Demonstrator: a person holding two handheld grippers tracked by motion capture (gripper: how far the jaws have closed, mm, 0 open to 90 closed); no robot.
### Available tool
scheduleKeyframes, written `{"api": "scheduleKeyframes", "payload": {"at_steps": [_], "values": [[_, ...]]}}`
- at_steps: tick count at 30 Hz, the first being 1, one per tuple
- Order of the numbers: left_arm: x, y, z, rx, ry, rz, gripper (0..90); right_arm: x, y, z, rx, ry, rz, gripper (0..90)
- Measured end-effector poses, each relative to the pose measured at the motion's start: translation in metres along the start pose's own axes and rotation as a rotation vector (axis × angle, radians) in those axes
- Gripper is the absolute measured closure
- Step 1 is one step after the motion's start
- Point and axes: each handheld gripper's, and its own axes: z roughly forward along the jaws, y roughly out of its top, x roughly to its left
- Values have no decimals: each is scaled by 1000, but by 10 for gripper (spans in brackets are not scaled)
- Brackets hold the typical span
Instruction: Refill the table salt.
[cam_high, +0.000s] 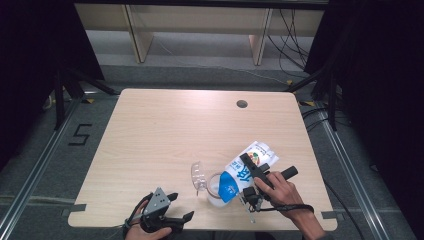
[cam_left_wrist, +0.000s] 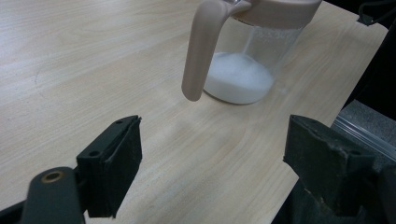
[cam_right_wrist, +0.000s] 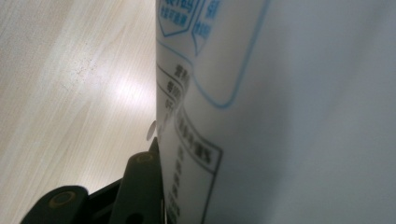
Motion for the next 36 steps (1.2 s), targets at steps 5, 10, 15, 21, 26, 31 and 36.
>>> {"api": "scheduleKeyframes", "payload": {"at_steps": [5, 10, 15, 21, 26, 31, 36], "values": [[0, 0, 0, -2, -2, 1, 185, 0, 0, 0, 0, 0, -3, 608], [0, 0, 0, 1, -2, 2, 185, 0, 0, 1, -2, -3, -10, 608], [0, 0, 0, -1, -2, 1, 185, 0, 0, 0, 2, -4, -6, 609], [0, 0, 0, -1, -3, 3, 185, -1, 0, 1, 2, -9, -12, 609], [0, 0, 0, -1, -3, 4, 185, 2, 1, -1, 19, -6, 13, 609], [0, 0, 0, -1, -3, 4, 185, -1, 0, 0, 11, -9, -17, 610], [0, 0, 0, -2, -2, 2, 185, -2, 0, 0, 3, -17, -21, 610]]}}
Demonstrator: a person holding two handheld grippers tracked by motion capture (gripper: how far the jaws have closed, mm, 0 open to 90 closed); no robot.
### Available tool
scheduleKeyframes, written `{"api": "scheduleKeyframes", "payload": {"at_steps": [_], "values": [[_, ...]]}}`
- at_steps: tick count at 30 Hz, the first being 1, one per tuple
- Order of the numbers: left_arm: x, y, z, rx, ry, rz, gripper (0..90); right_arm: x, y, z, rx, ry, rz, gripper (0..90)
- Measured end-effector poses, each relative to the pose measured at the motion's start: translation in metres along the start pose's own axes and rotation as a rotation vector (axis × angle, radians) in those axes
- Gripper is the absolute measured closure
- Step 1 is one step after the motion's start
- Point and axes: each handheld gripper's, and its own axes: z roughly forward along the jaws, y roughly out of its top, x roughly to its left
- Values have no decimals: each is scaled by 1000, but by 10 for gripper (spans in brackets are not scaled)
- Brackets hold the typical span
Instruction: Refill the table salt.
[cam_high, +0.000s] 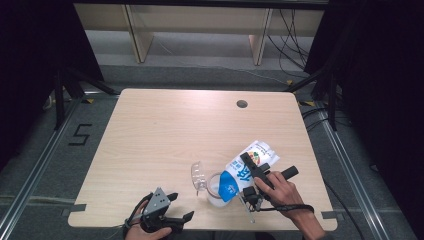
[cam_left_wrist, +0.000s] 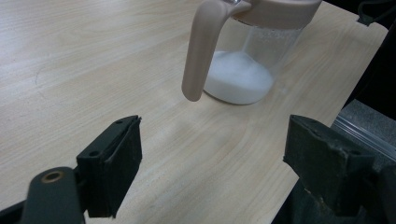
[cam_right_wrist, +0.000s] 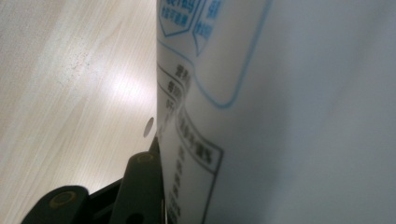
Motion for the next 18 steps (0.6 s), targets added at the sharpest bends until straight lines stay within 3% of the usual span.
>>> {"api": "scheduleKeyframes", "payload": {"at_steps": [18], "values": [[0, 0, 0, 2, 2, -2, 185, 2, 0, -2, 25, 7, 16, 614]]}}
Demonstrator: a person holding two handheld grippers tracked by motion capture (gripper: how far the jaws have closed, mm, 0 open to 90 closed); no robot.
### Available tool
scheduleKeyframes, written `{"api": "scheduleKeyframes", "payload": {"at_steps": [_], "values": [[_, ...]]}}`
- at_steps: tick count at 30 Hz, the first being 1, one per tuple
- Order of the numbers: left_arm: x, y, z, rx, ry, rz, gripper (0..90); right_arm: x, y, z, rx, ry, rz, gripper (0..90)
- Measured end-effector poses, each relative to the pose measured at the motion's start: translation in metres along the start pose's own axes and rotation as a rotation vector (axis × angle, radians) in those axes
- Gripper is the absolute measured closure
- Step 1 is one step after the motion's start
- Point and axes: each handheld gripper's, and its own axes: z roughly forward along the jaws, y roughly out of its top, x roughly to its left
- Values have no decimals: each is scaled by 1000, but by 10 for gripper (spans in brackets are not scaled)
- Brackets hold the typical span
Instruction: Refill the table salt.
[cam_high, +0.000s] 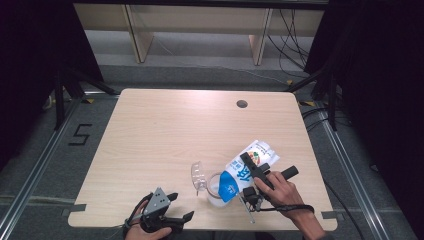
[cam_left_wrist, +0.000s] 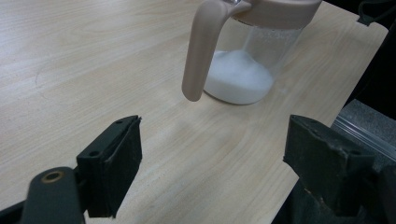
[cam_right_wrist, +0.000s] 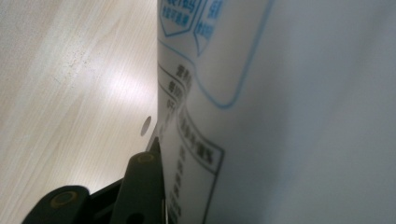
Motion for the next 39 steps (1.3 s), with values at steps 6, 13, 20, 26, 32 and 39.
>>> {"api": "scheduleKeyframes", "payload": {"at_steps": [6, 13, 20, 26, 32, 39], "values": [[0, 0, 0, 1, -2, 0, 185, -1, 0, 0, -6, -7, -22, 614], [0, 0, 0, 1, -2, 1, 185, 0, 0, 0, 3, 3, -3, 617], [0, 0, 0, 1, -2, 0, 186, -2, 0, 1, -8, -6, -22, 621], [0, 0, 0, 0, -2, 0, 185, -2, 0, 1, -8, -7, -24, 624], [0, 0, 0, 0, -2, 0, 185, -3, 0, 1, -13, -16, -36, 627], [0, 0, 0, 1, 0, -2, 185, -2, 0, 0, -2, -4, -15, 630]]}}
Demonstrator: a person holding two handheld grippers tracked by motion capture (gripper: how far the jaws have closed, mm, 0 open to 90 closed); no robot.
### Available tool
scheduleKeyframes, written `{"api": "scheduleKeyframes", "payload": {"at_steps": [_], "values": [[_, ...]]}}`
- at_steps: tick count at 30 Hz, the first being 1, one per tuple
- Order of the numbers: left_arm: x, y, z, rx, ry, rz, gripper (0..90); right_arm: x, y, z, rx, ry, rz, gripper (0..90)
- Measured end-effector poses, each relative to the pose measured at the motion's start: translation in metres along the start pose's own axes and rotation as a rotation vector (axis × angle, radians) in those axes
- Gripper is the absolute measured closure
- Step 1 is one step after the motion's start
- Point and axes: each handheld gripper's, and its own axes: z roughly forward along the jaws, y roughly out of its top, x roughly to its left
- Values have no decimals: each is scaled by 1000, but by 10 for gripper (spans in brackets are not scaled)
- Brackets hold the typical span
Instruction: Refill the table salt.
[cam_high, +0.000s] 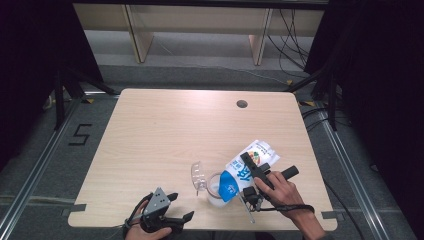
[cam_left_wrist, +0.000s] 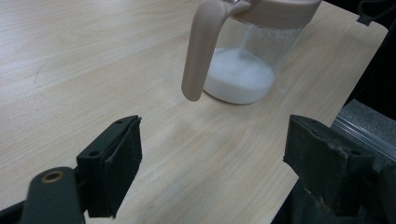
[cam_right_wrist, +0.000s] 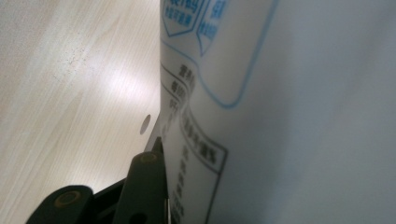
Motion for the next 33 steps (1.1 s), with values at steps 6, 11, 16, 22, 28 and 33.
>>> {"api": "scheduleKeyframes", "payload": {"at_steps": [6, 11, 16, 22, 28, 33], "values": [[0, 0, 0, 0, -2, 3, 185, 0, 0, -1, 7, -6, 12, 632], [0, 0, 0, 0, 1, 0, 185, -1, 0, 0, -3, -4, -18, 632], [0, 0, 0, -1, 0, 0, 185, 1, 0, -1, 8, 6, 3, 634], [0, 0, 0, -1, 1, 0, 185, -1, 1, -1, 1, -9, -18, 636], [0, 0, 0, 0, 0, 1, 185, -1, 1, -1, 7, -7, -13, 638], [0, 0, 0, -1, 0, 0, 185, 0, 1, -1, 5, -14, -10, 639]]}}
